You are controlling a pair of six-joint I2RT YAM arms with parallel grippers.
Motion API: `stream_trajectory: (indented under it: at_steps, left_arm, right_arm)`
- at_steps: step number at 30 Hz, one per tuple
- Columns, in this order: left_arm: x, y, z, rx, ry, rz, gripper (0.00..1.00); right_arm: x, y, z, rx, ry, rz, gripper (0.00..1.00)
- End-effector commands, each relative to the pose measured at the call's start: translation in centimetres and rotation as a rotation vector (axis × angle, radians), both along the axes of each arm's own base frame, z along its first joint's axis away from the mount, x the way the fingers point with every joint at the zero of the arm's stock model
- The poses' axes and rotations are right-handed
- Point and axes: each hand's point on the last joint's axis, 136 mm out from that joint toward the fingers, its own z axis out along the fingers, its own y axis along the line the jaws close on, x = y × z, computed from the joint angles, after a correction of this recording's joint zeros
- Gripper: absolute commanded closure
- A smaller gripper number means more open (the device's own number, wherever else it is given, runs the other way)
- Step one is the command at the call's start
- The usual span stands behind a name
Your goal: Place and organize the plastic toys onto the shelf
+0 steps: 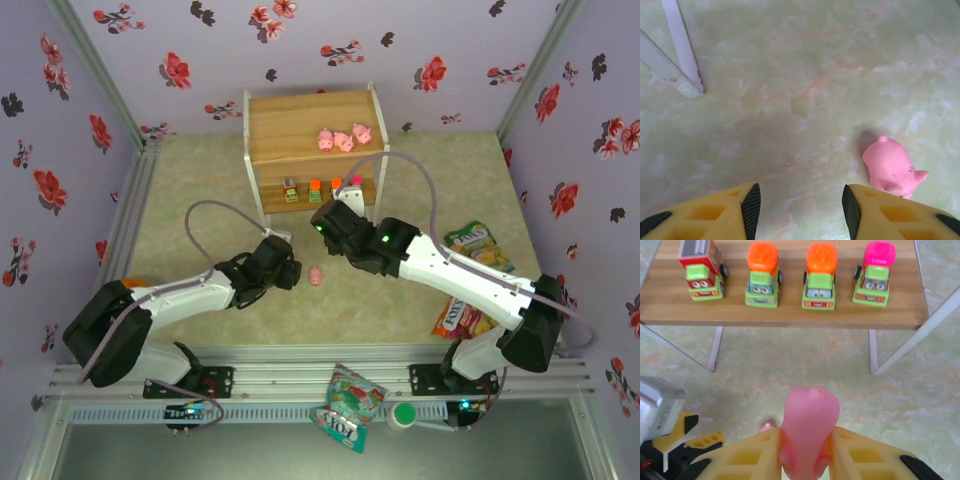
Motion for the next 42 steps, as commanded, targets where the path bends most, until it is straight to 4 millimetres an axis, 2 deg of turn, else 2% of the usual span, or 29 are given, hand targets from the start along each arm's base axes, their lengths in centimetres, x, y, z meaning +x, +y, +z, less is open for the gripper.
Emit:
stream_trajectory:
  at_steps: [1,15,20,30,42]
  left_arm:
    - [0.5,-1.0,1.0,-0.015,-0.021,-0.028,0.49]
    - [0.4,-1.3,1.2,-0.018,-0.025,-0.041,0.49]
    - [0.3,-1.4,1.3,-0.017,-0.026,-0.045,0.49]
    - [0.2,-1.5,1.8,-0.024,-0.036,-0.054,0.49]
    - [0.0,-1.4,2.1,-0.029,-0.043,-0.058,0.48]
  right_arm:
    - [0.0,-0.1,2.9,-0.003,-0.053,0.025,0.72]
    - [1.8,2.8,9.9,0.021,-0.164,0.092,0.72]
    - [2.6,4.0,11.8,0.029,-0.200,0.102,0.72]
    - [4.8,6.8,14.4,0.027,-0.240,0.119,0.71]
    - [8.5,7.5,14.6,0.017,-0.227,0.094,0.71]
